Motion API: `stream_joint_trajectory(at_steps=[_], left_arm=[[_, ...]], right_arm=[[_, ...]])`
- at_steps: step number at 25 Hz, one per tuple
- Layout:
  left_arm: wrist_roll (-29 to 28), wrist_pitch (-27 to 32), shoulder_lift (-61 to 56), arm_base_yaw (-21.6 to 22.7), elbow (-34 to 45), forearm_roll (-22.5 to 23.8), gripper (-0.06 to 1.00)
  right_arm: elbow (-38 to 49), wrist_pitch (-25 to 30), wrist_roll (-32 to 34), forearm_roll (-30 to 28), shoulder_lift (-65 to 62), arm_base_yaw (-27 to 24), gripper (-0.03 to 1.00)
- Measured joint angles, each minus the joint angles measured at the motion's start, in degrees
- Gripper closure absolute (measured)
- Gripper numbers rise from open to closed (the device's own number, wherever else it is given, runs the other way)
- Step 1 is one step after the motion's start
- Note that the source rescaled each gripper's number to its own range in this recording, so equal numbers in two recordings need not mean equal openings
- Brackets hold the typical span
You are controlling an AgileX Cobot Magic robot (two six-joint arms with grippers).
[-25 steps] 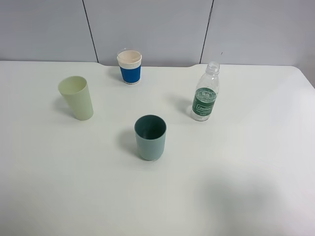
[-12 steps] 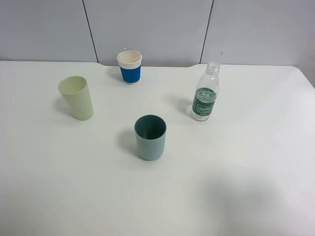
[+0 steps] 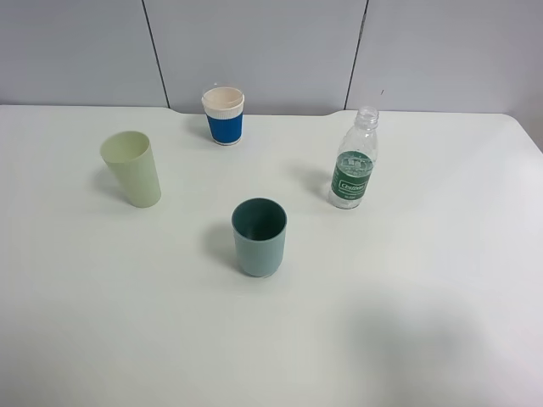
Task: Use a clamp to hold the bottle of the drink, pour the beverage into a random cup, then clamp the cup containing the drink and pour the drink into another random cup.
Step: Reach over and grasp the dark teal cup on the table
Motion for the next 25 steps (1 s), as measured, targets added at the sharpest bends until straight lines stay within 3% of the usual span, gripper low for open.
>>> stream_joint_trajectory(at_steps=[25], left_arm=[[0.0,0.0,0.0,0.0,0.0,0.0,-0.06]], right_arm=[[0.0,0.0,0.0,0.0,0.0,0.0,-0.03]])
